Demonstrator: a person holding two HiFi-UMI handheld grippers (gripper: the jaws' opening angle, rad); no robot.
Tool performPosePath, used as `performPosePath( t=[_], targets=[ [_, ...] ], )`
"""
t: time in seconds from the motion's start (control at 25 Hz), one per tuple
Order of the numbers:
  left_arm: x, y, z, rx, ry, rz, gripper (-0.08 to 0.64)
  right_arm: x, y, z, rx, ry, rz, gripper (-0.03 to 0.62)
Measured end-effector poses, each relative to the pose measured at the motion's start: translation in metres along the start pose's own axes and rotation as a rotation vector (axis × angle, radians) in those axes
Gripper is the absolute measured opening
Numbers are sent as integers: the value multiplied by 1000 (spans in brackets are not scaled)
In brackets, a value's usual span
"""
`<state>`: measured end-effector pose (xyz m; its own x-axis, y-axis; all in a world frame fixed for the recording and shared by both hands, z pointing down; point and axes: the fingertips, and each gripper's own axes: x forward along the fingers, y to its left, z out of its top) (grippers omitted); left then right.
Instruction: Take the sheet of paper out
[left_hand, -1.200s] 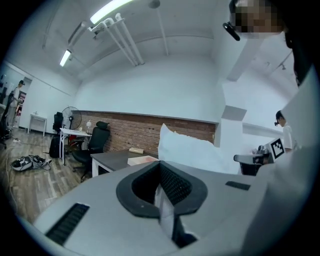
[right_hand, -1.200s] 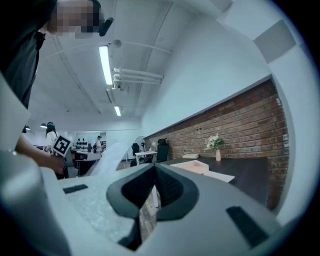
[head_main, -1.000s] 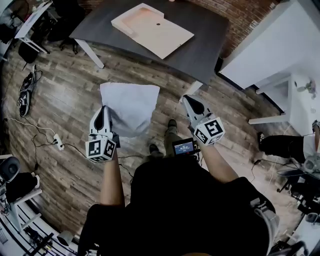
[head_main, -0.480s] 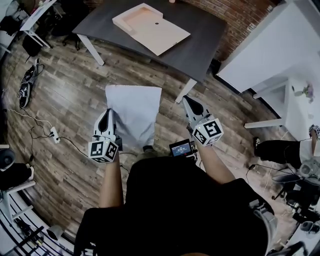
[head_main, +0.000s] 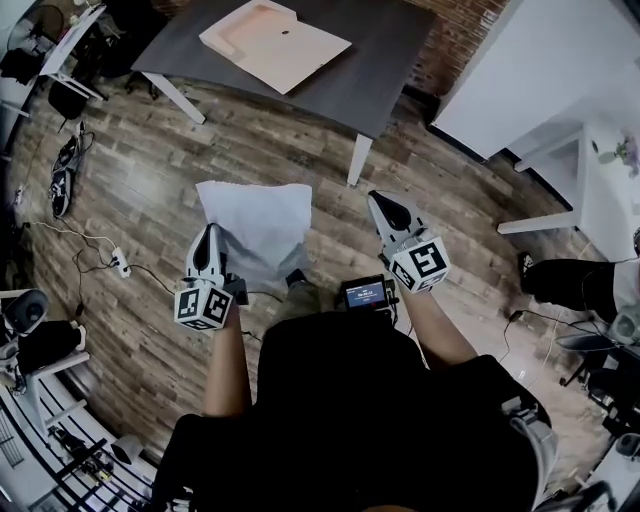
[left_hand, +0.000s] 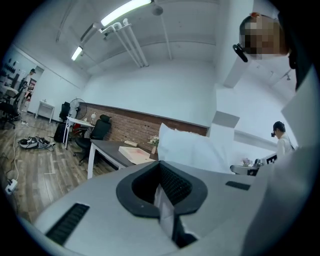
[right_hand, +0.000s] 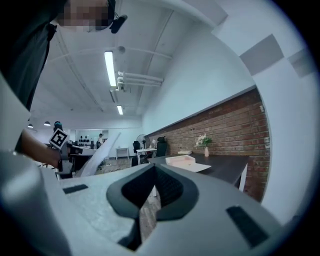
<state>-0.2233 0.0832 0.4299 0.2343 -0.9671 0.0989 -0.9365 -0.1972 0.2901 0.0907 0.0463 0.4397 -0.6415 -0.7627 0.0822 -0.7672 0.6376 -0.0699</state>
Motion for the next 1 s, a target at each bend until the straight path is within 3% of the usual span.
performPosePath(
  t=[0.4, 0.72, 1.0],
  targets=[
    [-23, -26, -27, -20, 56, 39, -6, -30, -5, -51, 95, 38, 35, 5],
    [-17, -19, -19, -61, 25, -46, -6, -8, 14, -39, 53, 45, 53, 5],
    [-19, 16, -11, -130, 15, -74, -6, 15, 37, -21, 44, 38, 27, 5]
  ],
)
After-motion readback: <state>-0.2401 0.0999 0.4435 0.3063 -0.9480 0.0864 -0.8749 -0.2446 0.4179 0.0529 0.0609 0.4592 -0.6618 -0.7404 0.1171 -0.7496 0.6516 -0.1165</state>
